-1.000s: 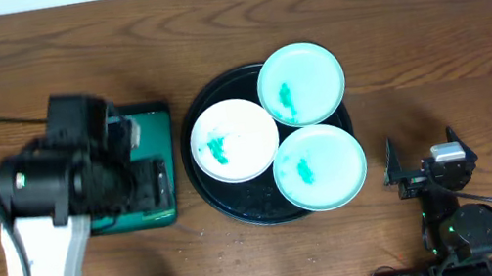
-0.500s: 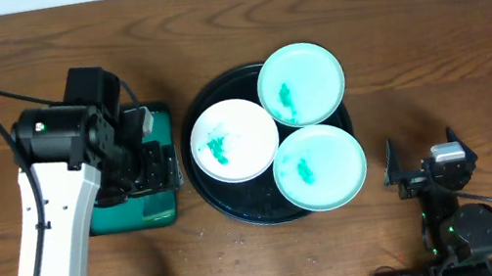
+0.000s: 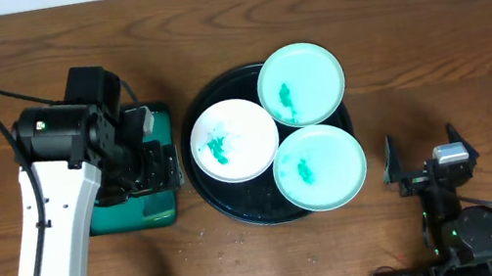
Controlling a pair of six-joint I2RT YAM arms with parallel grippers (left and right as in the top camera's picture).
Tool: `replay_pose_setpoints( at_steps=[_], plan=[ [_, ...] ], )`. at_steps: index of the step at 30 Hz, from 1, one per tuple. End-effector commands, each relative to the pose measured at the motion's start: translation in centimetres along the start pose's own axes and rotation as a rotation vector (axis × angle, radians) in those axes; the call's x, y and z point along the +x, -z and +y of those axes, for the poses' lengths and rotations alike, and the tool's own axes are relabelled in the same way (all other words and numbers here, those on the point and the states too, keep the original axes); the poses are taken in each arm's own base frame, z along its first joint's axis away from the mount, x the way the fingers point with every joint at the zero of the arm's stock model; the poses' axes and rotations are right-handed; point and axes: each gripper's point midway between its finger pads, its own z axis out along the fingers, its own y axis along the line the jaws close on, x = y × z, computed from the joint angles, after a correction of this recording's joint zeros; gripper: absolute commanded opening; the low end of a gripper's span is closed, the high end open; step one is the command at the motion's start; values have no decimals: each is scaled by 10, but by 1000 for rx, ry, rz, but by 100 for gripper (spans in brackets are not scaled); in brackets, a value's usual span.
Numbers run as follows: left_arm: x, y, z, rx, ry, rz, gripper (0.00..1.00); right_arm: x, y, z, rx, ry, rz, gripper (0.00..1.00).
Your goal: Clean dirty plates on tray and stack at the side
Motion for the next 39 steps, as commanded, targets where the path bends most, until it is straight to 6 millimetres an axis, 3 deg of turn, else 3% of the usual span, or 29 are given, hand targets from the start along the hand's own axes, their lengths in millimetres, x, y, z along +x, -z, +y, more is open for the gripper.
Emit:
replay_pose_setpoints(
  at_steps=[1, 5, 12, 18, 20, 25, 29, 39],
  plan=[
    [-2, 3, -3, 6, 2, -9, 81, -23, 7, 38, -223, -86, -50, 99],
    [-4, 3, -3, 7, 1, -15, 81, -47, 16, 49, -299, -177, -34, 99],
    [-9, 3, -4, 10, -4, -34, 81, -72, 16, 61, -368, -170, 251, 99],
    [-11, 4, -4, 12, -6, -45, 81, -99, -23, 74, -456, -214, 605, 99],
    [-11, 4, -4, 12, -6, -45, 81, -115, -41, 90, -547, -216, 720, 99],
    [-11, 4, -4, 12, -6, -45, 81, -125, -74, 120, -638, -193, 960, 99],
    [-12, 4, -4, 12, -7, -49, 81, -110, -87, 139, -654, -144, 1148, 99],
    [-19, 4, -5, 16, -14, -75, 81, -15, -82, 152, -564, -15, 1621, 99]
  ],
)
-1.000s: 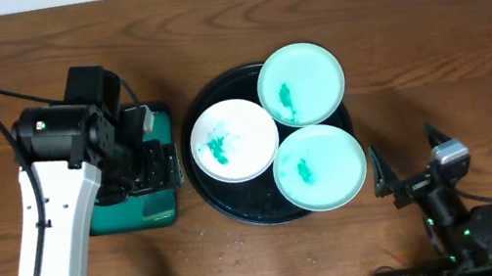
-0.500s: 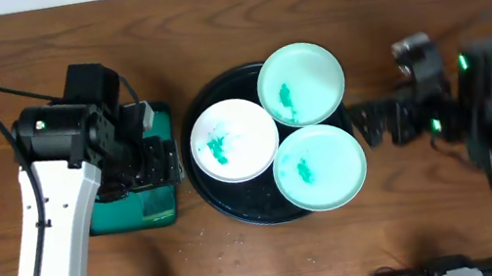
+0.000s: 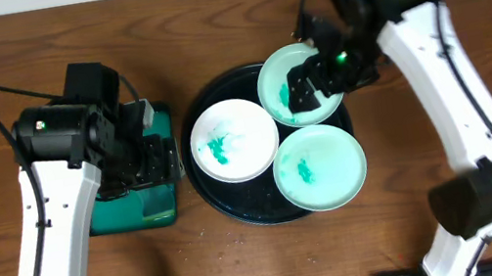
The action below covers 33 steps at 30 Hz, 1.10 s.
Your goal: Clean dirty plates on tray and stack at the side
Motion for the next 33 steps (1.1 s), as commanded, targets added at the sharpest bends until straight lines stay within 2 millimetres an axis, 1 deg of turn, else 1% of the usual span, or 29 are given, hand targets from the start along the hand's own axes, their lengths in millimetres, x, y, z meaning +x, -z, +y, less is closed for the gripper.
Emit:
replay_pose_setpoints(
  at_steps=[1, 3, 7, 9, 13, 14, 15, 16, 18, 19, 21, 22, 24, 25, 26, 27, 29, 31, 33],
  plan=[
    [-4, 3, -2, 4, 1, -15, 81, -1, -22, -9, 34, 3, 87, 99],
    [-5, 3, -2, 4, 1, -17, 81, -3, -36, -14, 31, -12, 129, 99],
    [-4, 3, -2, 4, 0, -17, 81, -10, -56, -19, 11, -30, 163, 99],
    [-5, 3, -2, 5, 0, -20, 81, -14, -61, -20, 3, -2, 163, 99],
    [-7, 3, -3, 6, -2, -28, 81, -22, -61, -18, 11, -5, 126, 99],
    [-7, 3, -3, 6, -2, -28, 81, -25, -61, -20, 32, -21, 112, 99],
    [-7, 3, -3, 6, -2, -28, 81, -28, -61, -27, 91, -61, 99, 99],
    [-7, 3, -3, 6, -2, -28, 81, -30, -60, -39, 188, -111, 82, 99],
    [-7, 3, -3, 5, -2, -27, 81, -33, -56, -53, 343, -173, 48, 99],
    [-7, 3, -2, 1, -1, -27, 81, -35, -55, -50, 403, -152, 30, 99],
    [-7, 3, 0, -7, -2, -27, 81, -38, -56, -35, 434, -89, 9, 99],
    [-7, 3, 1, -15, -2, -29, 81, -39, -57, -24, 442, -51, -3, 99],
    [-8, 3, 5, -41, -1, -34, 81, -39, -62, 7, 430, 48, -21, 99],
    [-9, 3, 8, -57, -2, -40, 81, -37, -64, 19, 426, 78, -23, 99],
    [-11, 3, 11, -73, -2, -47, 81, -33, -71, 42, 387, 126, -20, 99],
    [-12, 3, 12, -82, -2, -52, 81, -29, -78, 58, 335, 146, -9, 99],
    [-14, 3, 13, -88, -3, -58, 81, -25, -84, 78, 239, 157, 6, 99],
    [-15, 3, 13, -88, -4, -62, 81, -25, -86, 88, 174, 109, 2, 99],
    [-16, 2, 13, -87, -5, -68, 81, -30, -83, 81, 172, -25, -19, 99]
  ],
)
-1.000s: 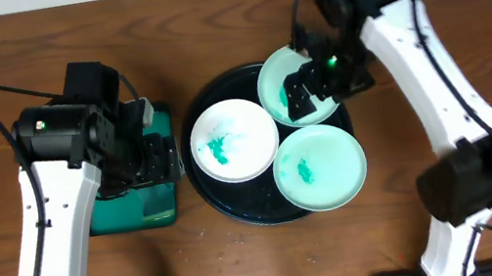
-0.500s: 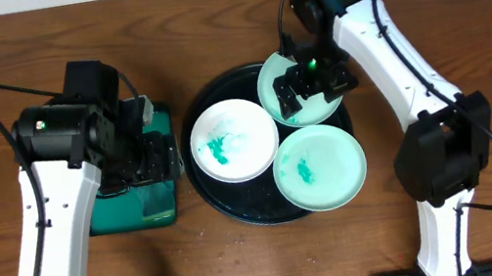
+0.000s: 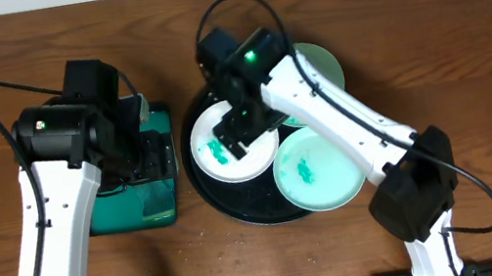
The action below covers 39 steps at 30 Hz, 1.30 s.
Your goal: Clean dirty plates on tray and stack at the side
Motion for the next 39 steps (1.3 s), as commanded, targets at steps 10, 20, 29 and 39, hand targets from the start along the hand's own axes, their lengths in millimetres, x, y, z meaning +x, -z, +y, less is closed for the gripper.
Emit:
replay_pose_setpoints(
  at_steps=[10, 20, 29, 39],
  plan=[
    [-19, 6, 66, -373, 334, -151, 91, -6, 29, -70, -197, -613, 8, 99],
    [-24, 1, 51, -285, 251, -140, 99, 1, -5, -110, -86, -175, -11, 99],
    [-23, -3, 51, -284, 251, -133, 99, -3, -77, -79, -316, -166, -58, 99],
    [-20, -16, 52, -281, 252, -115, 99, -2, -80, -77, -308, -251, -42, 80]
  ],
)
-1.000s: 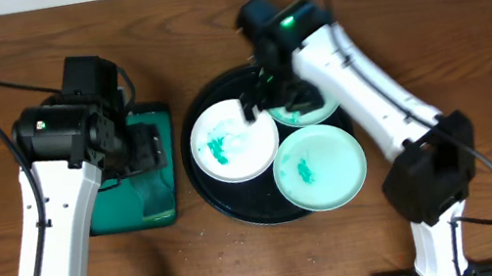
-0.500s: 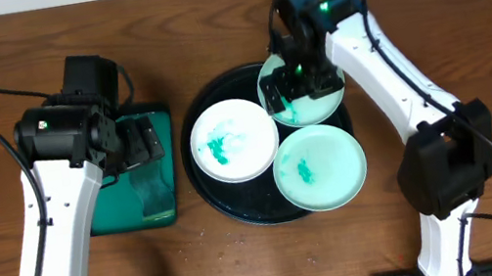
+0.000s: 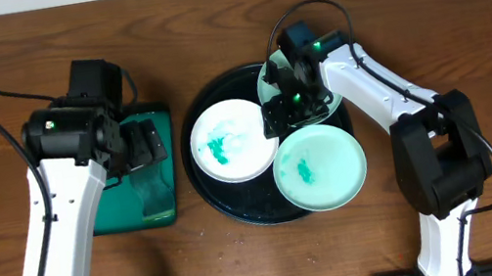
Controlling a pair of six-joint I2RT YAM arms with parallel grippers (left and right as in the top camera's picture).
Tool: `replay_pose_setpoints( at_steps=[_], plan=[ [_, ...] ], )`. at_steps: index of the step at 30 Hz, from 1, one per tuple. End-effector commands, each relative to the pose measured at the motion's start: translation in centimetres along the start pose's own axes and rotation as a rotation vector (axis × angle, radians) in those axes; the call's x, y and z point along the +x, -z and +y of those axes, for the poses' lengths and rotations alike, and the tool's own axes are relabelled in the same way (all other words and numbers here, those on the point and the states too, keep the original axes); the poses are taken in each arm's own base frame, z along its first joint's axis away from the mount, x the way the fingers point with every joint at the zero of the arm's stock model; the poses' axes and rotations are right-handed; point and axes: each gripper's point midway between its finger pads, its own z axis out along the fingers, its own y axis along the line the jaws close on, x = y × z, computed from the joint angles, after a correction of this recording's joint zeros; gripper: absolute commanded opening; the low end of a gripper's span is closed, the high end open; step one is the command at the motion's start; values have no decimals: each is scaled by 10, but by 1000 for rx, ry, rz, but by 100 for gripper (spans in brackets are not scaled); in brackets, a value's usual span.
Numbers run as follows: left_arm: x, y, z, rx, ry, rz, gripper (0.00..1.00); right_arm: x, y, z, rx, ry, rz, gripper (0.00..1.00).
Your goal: Clean dirty plates on tray and stack at the side
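A black round tray holds three plates smeared with green. A white plate lies on its left side, one mint plate at the lower right, and another mint plate at the upper right. My right gripper is low over the near-left rim of the upper mint plate and hides that part; its fingers look spread. My left gripper hovers over a green sponge pad left of the tray. Whether it grips the pad is hidden by the wrist.
The wooden table stretches to the right of the tray and behind it. The left arm's white link runs down the left side, and a black cable loops over the far left corner.
My right gripper was over the white plate and is now at the near rim of the upper mint plate. The left gripper has shifted slightly up and left over the green pad.
At first the right arm was parked at the table's front right and the left gripper was on the green pad. The right gripper then stood over the upper mint plate, later over the white plate, and is now back at the upper mint plate. All plates kept their places.
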Motion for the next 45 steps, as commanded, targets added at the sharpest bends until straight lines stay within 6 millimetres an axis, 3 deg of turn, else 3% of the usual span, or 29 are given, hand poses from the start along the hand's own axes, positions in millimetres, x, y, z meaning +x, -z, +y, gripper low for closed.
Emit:
replay_pose_setpoints(
  at_steps=[1, 4, 10, 22, 28, 32, 35, 36, 37, 45],
  plan=[
    [3, -5, 0, -8, -10, 18, 99, 0, 2, 8, -12, -94, -4, 79],
    [3, -5, 0, -7, -9, 15, 99, 1, 1, 8, -13, -238, 0, 69],
    [3, -5, 0, -7, -9, 15, 99, -8, -7, 22, -4, -251, -42, 57],
    [5, -5, -4, 17, -8, 27, 99, -10, -15, -2, 136, -386, -75, 55],
    [5, -5, -4, 17, -8, 26, 99, -14, -32, -4, 131, -359, -63, 46],
    [5, -5, -4, 17, -8, 26, 99, -14, -40, -5, 123, -363, -49, 27],
    [5, -5, -4, 17, -8, 26, 99, -12, -44, -7, 125, -366, -36, 25],
    [5, -5, -4, 16, -8, 26, 99, -11, -45, -7, 126, -364, -32, 17],
    [5, -5, -4, 17, -8, 26, 99, -11, -46, -8, 127, -365, -30, 1],
    [2, -9, -5, 21, -25, 15, 98, -2, -53, -12, 135, -373, -10, 1]
  ],
)
